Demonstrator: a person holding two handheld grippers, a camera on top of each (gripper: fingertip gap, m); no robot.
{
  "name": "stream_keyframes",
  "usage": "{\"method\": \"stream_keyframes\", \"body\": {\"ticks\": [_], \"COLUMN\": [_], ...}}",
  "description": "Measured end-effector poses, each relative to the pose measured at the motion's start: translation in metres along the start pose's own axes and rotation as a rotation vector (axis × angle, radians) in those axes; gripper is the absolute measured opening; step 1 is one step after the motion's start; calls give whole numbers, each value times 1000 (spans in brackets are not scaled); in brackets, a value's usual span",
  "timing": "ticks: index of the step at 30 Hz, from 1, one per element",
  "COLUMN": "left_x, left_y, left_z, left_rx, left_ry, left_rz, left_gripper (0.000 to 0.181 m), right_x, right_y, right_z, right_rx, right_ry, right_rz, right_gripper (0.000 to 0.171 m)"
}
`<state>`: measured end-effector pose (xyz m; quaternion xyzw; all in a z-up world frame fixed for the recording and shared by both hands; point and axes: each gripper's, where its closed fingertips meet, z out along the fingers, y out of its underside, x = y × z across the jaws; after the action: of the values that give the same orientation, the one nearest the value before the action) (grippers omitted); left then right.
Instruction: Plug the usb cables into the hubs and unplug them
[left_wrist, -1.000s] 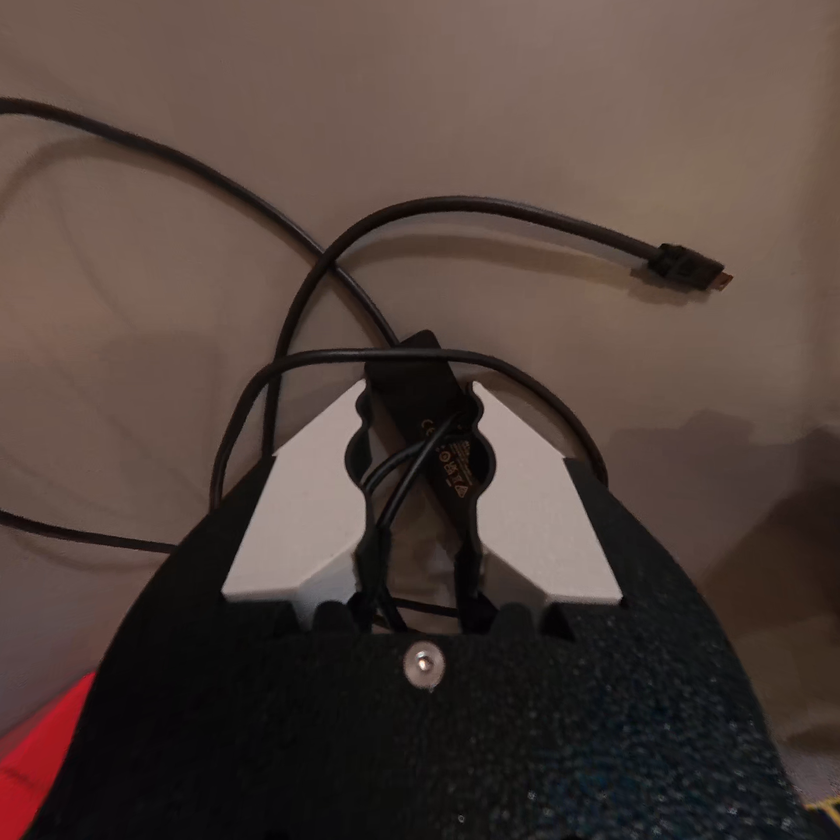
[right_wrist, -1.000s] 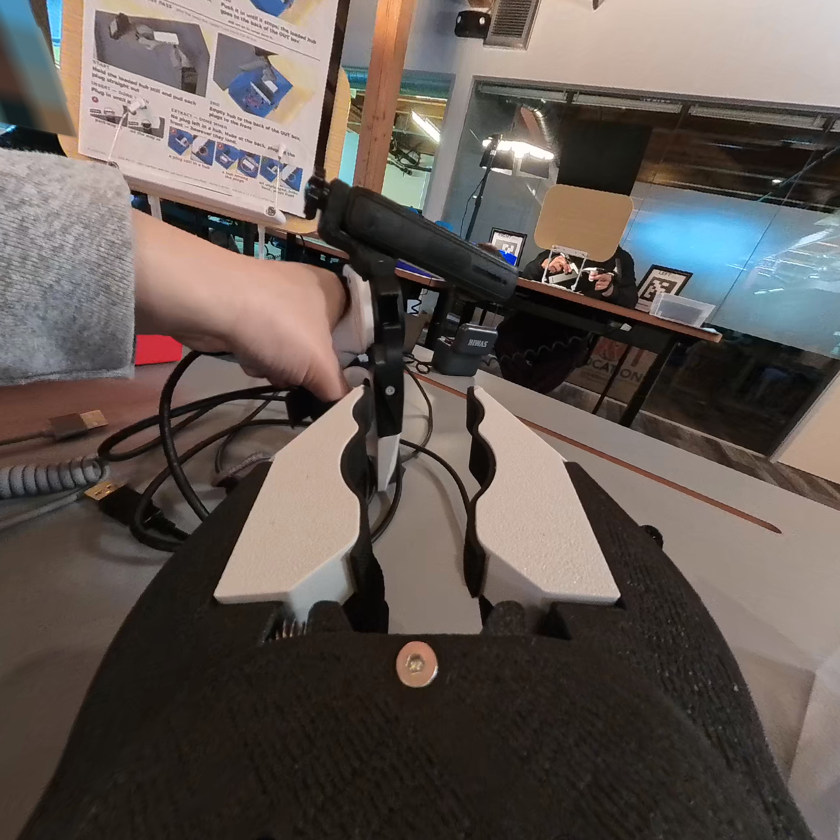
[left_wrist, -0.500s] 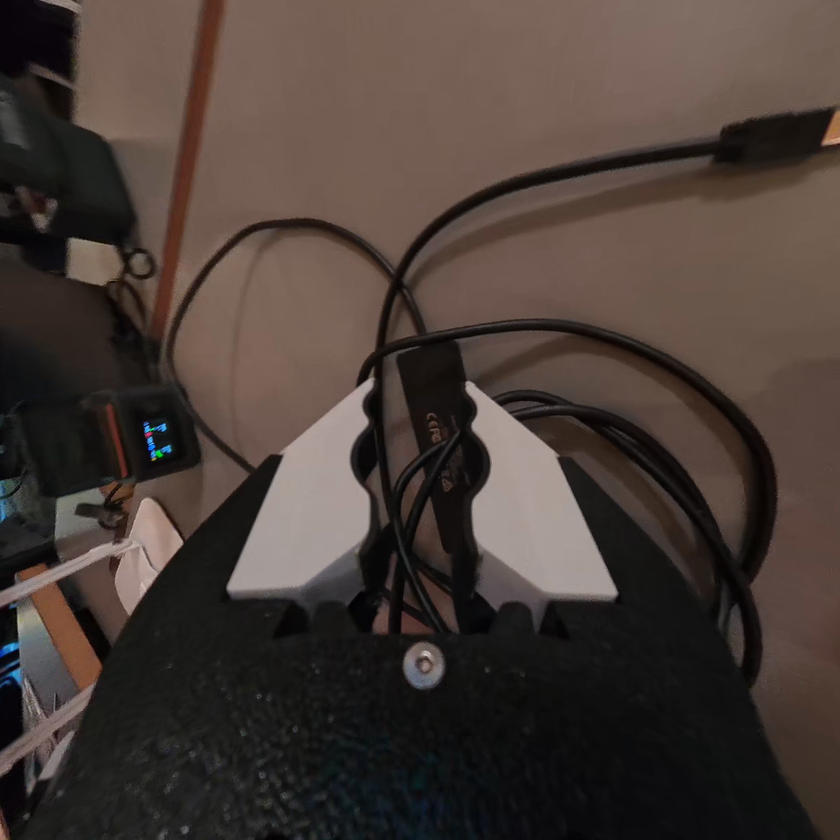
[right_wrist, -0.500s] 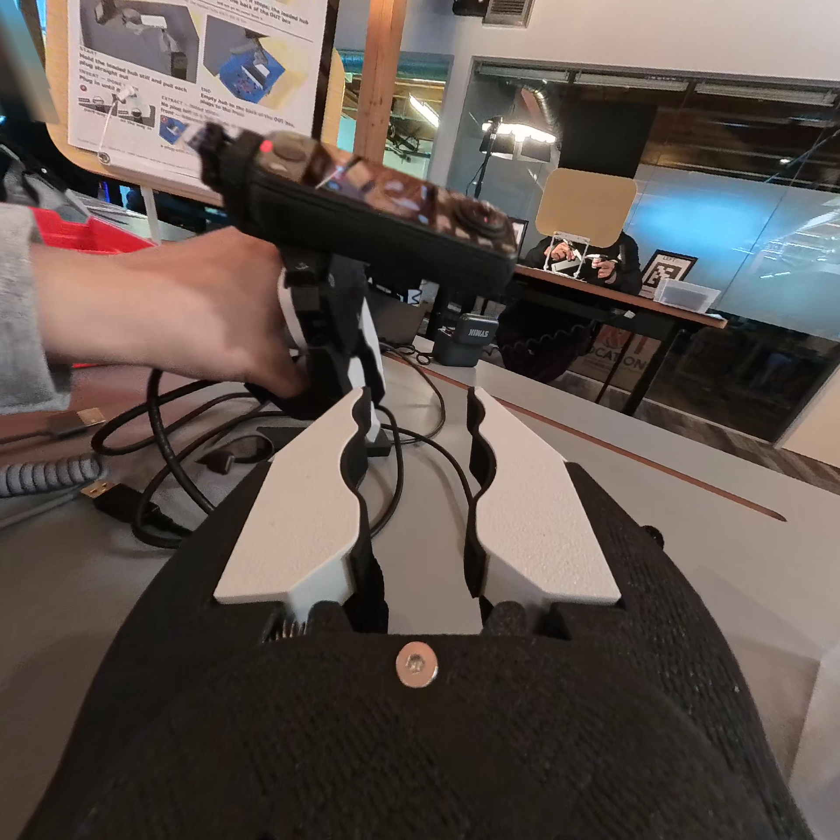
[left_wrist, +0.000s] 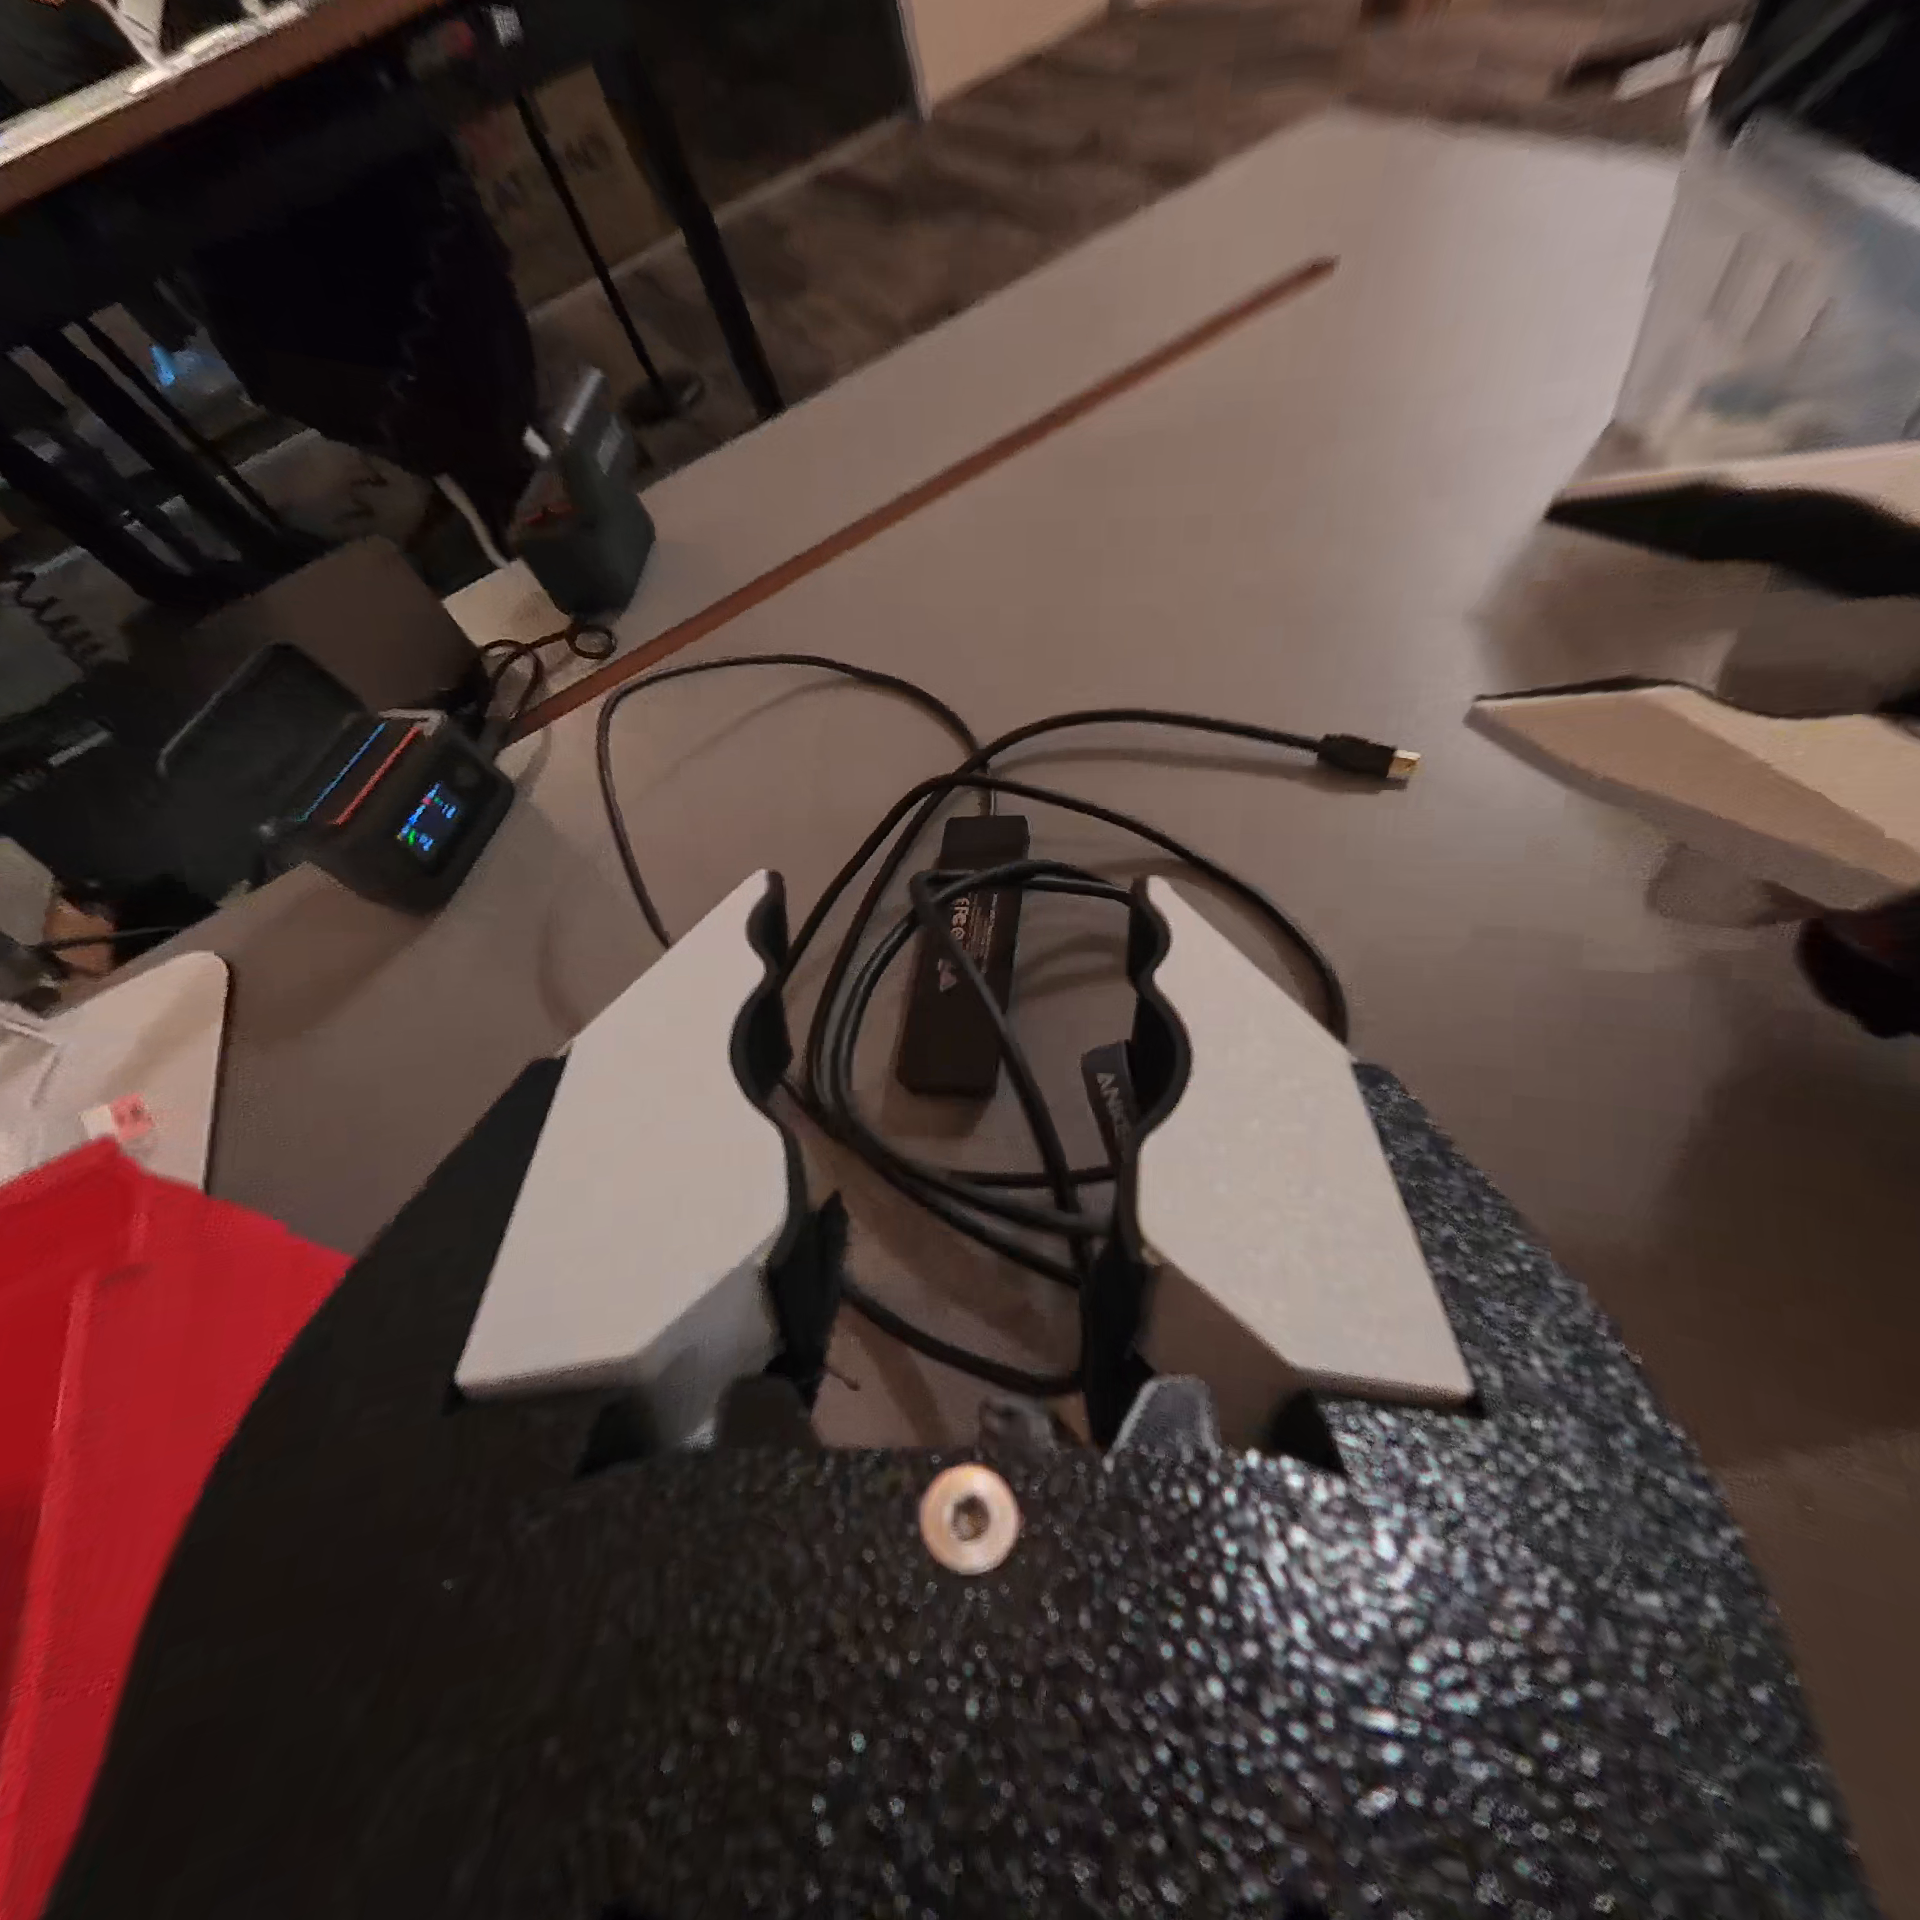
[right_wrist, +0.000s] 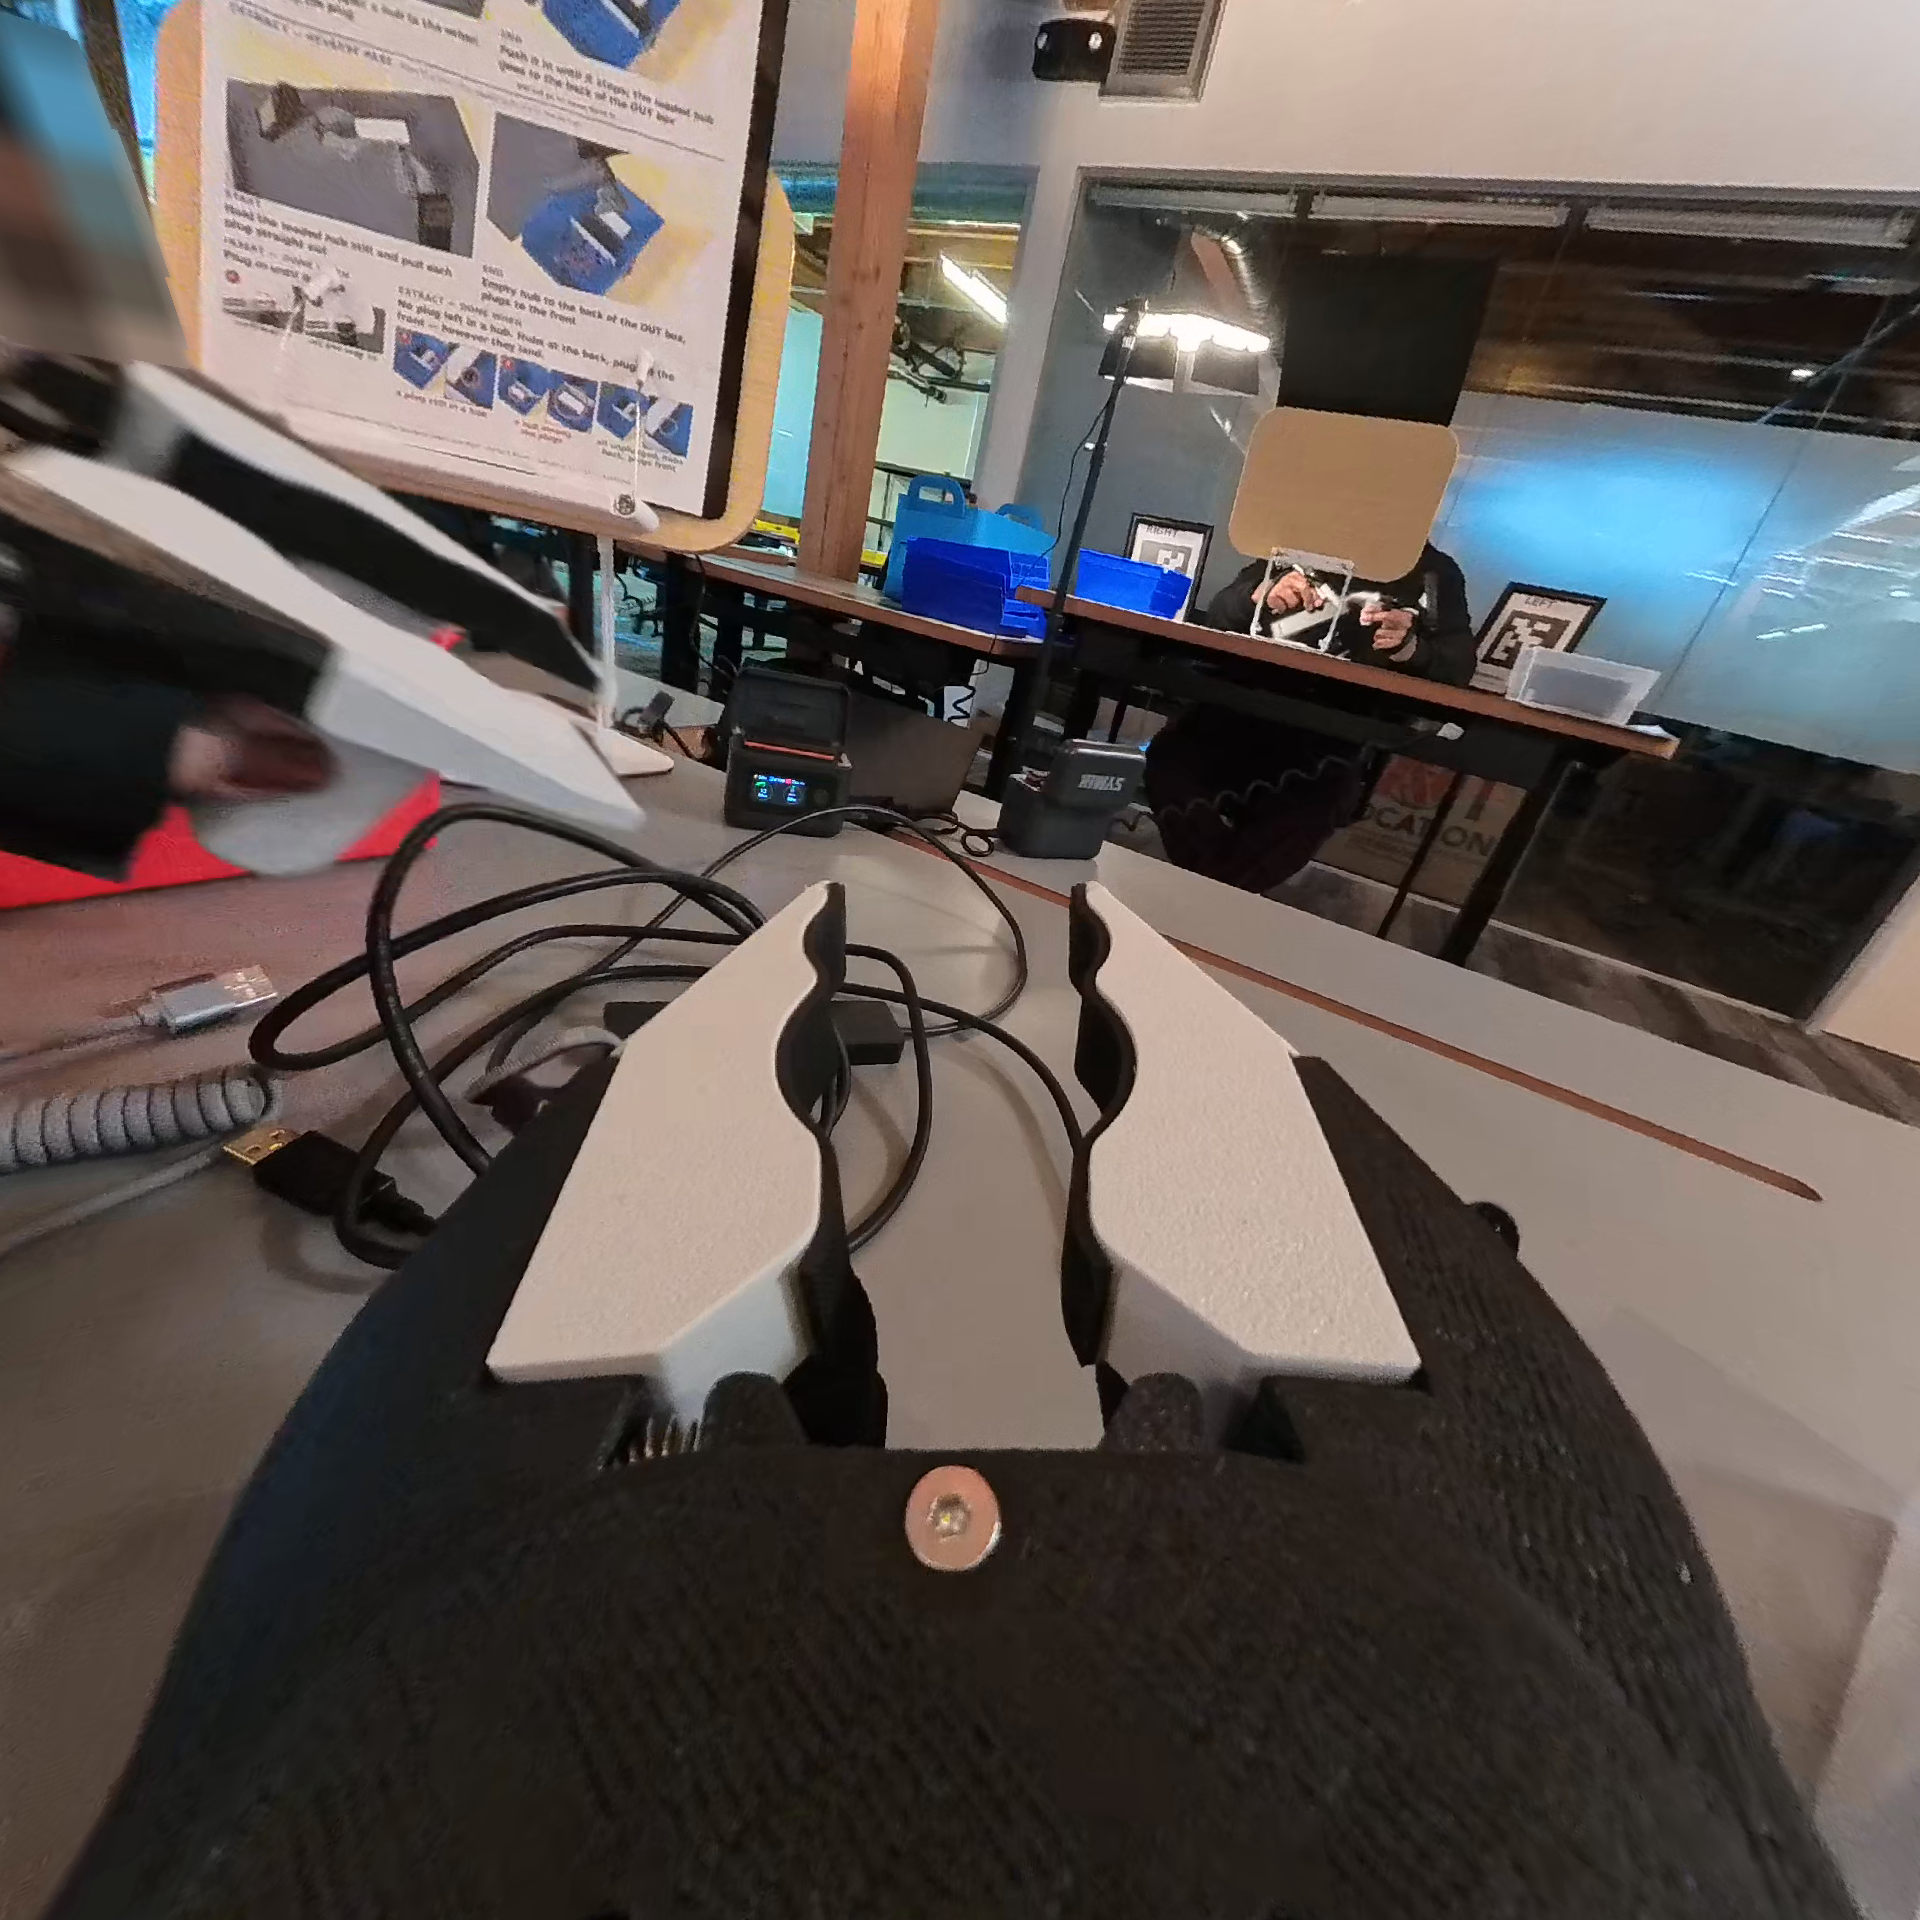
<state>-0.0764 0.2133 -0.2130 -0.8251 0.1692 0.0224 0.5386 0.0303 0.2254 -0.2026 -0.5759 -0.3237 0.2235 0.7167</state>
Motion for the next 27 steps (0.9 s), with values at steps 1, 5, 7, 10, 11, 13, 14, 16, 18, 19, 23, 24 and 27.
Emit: {"method": "stream_keyframes", "body": {"ticks": [1,5,7,10,11,13,14,16,18,19,23,24,27], "left_x": [-4,-20,-26,-29,-30,-34,-33,-29,-25,-23,-14,-12,-8], "left_y": [0,8,14,20,24,31,33,35,37,38,42,43,42], "left_z": [-10,-46,-59,-68,-69,-69,-68,-65,-62,-61,-55,-53,-50], "left_rx": [26,70,78,93,82,57,51,51,42,36,9,5,-1], "left_ry": [13,-13,-48,-77,-106,-178,-193,-205,-211,-212,-199,-201,-238], "left_rz": [-39,-108,-133,-179,-168,-135,-122,-111,-103,-99,-97,-91,-57], "left_gripper": [68,74,79,100,107,120,122,129,135,138,158,158,159], "right_x": [1,-1,-2,-13,-18,-30,-35,-45,-56,-61,-78,-83,-101], "right_y": [1,2,3,10,10,-1,-10,-31,-58,-72,-121,-129,-147], "right_z": [0,2,3,6,7,5,3,-2,-10,-14,-35,-40,-53], "right_rx": [-2,-14,-23,-76,-93,-91,-83,-53,-11,9,82,90,92], "right_ry": [0,-11,-28,-109,-138,-212,-241,-288,-333,-355,-425,-436,-482], "right_rz": [4,0,2,60,90,139,145,122,90,75,16,8,-3], "right_gripper": [42,42,45,56,63,79,88,101,120,128,149,151,156]}}
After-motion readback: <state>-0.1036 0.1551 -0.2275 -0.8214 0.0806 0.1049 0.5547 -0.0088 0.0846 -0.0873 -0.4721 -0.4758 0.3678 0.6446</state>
